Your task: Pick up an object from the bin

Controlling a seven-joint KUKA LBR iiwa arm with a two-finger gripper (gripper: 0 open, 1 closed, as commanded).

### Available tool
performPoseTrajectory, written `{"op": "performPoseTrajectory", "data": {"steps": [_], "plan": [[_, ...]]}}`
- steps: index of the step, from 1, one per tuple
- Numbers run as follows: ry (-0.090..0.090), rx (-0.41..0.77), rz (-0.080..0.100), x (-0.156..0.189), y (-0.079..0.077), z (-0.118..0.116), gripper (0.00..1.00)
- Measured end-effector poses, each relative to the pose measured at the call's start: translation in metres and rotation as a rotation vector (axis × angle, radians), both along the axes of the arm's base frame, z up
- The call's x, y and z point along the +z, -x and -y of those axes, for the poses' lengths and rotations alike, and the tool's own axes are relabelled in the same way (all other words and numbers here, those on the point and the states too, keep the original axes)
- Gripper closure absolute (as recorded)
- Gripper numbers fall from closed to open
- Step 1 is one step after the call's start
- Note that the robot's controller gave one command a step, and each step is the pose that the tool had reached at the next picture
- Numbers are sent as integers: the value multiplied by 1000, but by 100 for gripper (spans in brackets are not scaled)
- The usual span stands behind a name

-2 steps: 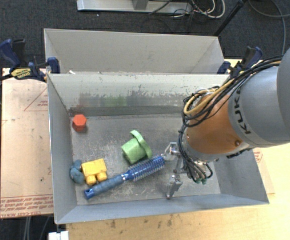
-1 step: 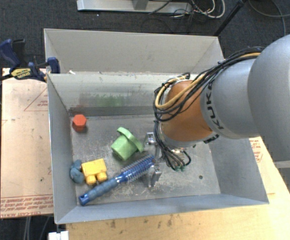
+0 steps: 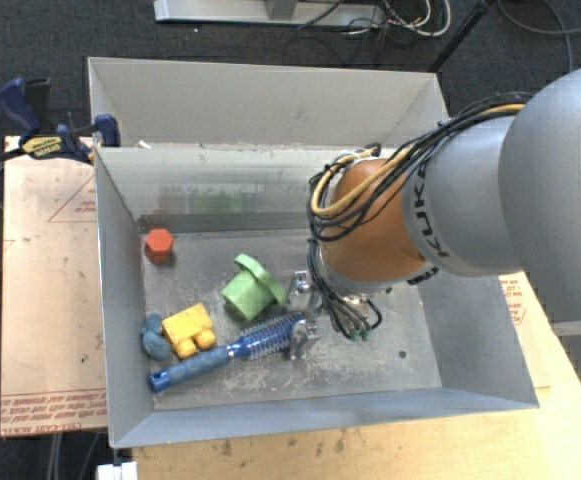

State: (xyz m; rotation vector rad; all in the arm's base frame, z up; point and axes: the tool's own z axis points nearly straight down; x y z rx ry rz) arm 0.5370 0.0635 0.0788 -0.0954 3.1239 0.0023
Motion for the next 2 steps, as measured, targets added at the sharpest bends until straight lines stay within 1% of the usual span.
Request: {"op": "performPoseTrajectory", "data": {"steps": [1, 2], "plan": [[1, 10, -7, 139, 3, -2, 100], [-1, 70, -5, 248, 0, -55, 100]]}}
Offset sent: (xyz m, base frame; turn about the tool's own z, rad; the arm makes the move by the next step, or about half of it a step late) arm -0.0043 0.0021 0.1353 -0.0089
